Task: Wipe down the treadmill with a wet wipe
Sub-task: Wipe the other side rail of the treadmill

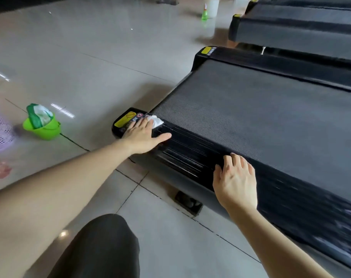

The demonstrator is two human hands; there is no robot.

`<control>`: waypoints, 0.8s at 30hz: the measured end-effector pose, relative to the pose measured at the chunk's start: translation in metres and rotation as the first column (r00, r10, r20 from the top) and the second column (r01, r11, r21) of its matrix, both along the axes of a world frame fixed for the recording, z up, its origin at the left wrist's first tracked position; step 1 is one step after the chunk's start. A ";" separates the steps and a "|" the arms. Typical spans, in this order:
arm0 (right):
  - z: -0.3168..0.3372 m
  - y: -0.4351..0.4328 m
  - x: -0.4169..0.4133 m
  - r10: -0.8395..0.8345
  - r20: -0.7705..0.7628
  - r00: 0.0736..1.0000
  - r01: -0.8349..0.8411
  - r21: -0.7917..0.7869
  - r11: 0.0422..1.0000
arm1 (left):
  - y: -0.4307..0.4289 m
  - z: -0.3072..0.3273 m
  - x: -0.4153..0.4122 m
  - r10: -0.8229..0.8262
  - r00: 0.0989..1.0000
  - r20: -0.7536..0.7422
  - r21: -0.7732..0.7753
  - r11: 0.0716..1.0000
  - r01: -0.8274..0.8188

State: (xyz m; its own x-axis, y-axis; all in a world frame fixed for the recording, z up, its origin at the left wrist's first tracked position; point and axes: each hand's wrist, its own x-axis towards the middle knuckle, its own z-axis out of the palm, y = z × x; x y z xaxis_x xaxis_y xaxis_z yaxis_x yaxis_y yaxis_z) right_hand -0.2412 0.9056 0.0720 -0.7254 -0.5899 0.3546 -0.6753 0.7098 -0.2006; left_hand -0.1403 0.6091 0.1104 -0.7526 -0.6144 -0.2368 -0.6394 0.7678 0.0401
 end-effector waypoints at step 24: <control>0.006 0.000 0.002 -0.010 -0.005 1.000 0.010 0.033 0.999 | 0.102 -0.017 0.011 -0.357 0.930 -0.089 0.081 0.928 0.364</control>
State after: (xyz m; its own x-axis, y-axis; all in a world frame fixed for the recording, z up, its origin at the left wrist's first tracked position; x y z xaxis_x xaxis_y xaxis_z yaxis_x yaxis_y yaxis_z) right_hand -0.2396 0.9053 0.0785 -0.7296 -0.5943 0.3384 -0.6691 0.7225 -0.1738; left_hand -0.1293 0.7113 0.0936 -0.9363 -0.2754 -0.2178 -0.3125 0.9364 0.1593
